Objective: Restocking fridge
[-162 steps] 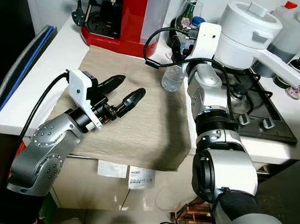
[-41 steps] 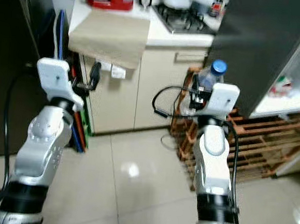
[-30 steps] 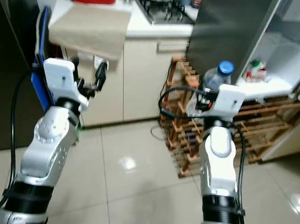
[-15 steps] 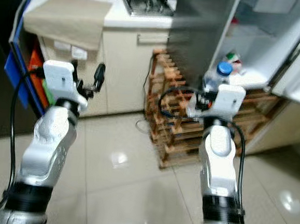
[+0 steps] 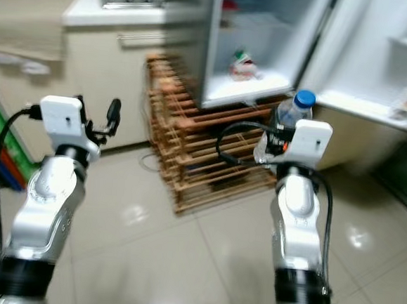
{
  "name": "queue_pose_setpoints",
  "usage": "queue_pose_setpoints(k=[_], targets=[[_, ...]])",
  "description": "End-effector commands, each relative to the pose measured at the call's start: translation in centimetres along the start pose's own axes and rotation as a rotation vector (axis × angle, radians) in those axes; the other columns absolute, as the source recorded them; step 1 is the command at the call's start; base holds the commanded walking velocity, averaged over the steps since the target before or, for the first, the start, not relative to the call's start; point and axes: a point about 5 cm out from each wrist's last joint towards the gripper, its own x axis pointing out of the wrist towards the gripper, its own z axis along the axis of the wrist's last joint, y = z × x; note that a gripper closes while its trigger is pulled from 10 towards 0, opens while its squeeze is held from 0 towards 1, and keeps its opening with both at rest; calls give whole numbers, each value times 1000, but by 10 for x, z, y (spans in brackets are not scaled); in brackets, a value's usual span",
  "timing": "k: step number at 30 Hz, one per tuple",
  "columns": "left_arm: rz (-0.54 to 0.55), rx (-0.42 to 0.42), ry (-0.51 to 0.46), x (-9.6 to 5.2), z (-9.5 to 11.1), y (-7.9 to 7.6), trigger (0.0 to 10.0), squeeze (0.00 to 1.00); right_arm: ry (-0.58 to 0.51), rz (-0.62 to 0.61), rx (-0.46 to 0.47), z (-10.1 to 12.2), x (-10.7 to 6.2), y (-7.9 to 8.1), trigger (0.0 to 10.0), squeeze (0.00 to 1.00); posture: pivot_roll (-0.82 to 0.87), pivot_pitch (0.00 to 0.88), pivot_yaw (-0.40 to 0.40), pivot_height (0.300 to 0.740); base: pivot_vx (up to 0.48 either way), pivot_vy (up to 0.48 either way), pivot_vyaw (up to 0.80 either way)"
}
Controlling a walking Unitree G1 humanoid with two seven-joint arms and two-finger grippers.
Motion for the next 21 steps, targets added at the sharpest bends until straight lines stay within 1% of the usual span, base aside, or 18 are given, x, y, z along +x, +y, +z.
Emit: queue_pose_setpoints(k=[1,2,3,8,11,21], targets=[[-22,0,-35,-1,8,-2,10000,0,-55,0,-7,11,3,0,10000,0,-47,0,0,740,0,0,0],[-62,8,-50,-3,10,-4,10000,0,-54,-11,-12,11,3,-4,10000,0,-46,0,0,740,480,0,0],[-79,9,-59,-4,11,-5,10000,0,-55,-15,-14,11,3,-5,10000,0,-46,0,0,740,480,0,0],[-112,3,-71,-7,12,-8,10000,0,-58,-18,-15,12,3,-5,10000,0,-48,0,2,740,480,0,0],[-148,-4,-83,-10,13,-14,10000,0,-66,-19,-17,13,3,-4,10000,0,-48,0,0,740,480,0,0],[-173,-15,-90,-11,14,-19,10000,0,-72,-46,-32,15,5,-11,10000,0,-53,0,-3,740,480,0,0]])
